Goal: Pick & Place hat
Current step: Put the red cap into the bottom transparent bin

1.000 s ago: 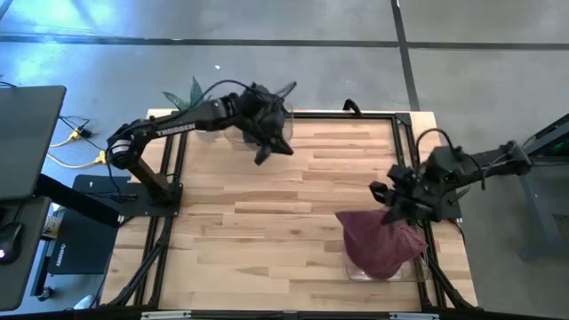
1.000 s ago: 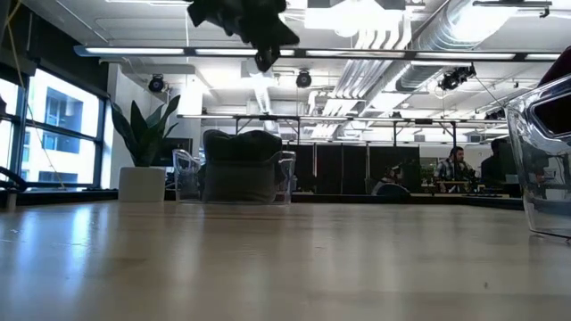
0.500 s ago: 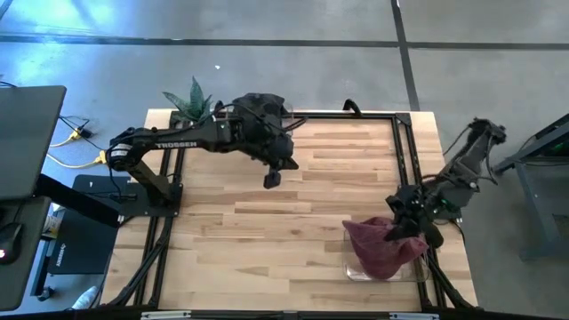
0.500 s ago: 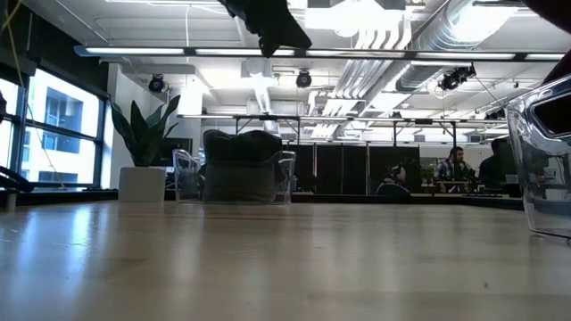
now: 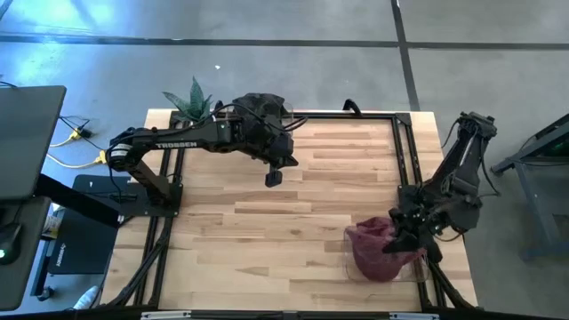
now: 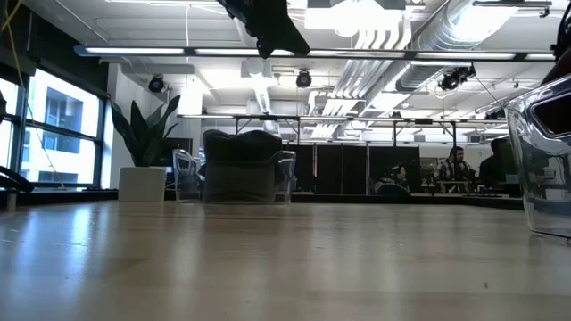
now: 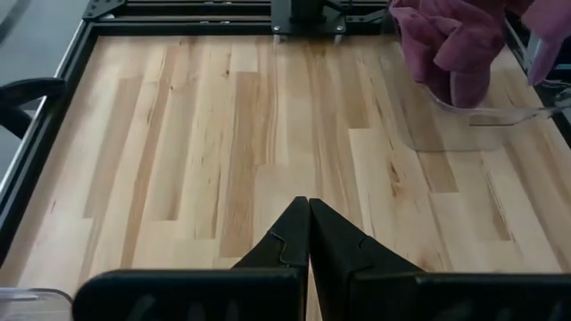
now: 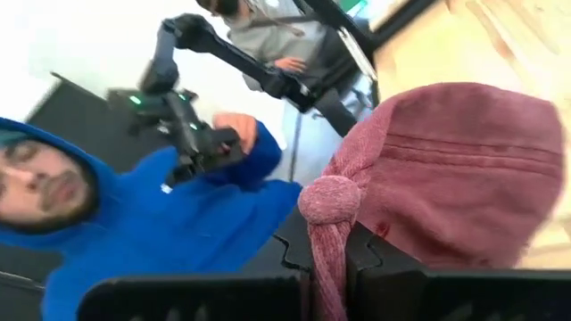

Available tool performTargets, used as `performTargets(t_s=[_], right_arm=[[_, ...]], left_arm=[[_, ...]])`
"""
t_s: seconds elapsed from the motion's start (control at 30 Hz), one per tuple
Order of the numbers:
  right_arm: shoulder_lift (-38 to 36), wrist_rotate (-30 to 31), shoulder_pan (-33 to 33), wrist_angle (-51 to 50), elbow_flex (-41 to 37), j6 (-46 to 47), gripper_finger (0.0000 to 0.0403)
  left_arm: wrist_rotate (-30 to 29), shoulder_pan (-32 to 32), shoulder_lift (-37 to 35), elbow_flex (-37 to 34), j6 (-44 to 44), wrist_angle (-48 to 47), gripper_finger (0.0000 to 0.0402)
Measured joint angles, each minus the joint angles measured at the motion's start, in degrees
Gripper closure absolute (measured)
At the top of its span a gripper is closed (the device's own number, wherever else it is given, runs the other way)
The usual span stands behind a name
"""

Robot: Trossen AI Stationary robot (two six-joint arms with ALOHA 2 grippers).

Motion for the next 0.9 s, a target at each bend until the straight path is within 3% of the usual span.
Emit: performTargets(t_s=[0.17,0.37,0.6,0.8,0.9], right_arm=[[0.1,7.4,4.1,-5.8,0.0,5.1,0.0402],[0.1,12.2,8.6,-12.2,0.0,12.7,0.0403],[0.2,15.4,9.7,-11.0,1.7,7.9,0.0403],[1.0,29.8,8.1,-10.7,8.2,3.5,0.0403],[2.8,28.0,8.1,-11.2,12.2,2.7,0.0403]], left_arm=[[0.1,0.0,0.0,0.0,0.0,-0.3,0.0401],[0.1,0.0,0.8,0.0,0.0,0.0,0.0401],[0.1,0.0,0.9,-0.1,-0.1,-0.4,0.0401],[-0.2,0.0,0.9,-0.1,-1.0,-0.4,0.0401],[-1.2,0.0,0.9,-0.1,-1.0,-0.5,0.0401]])
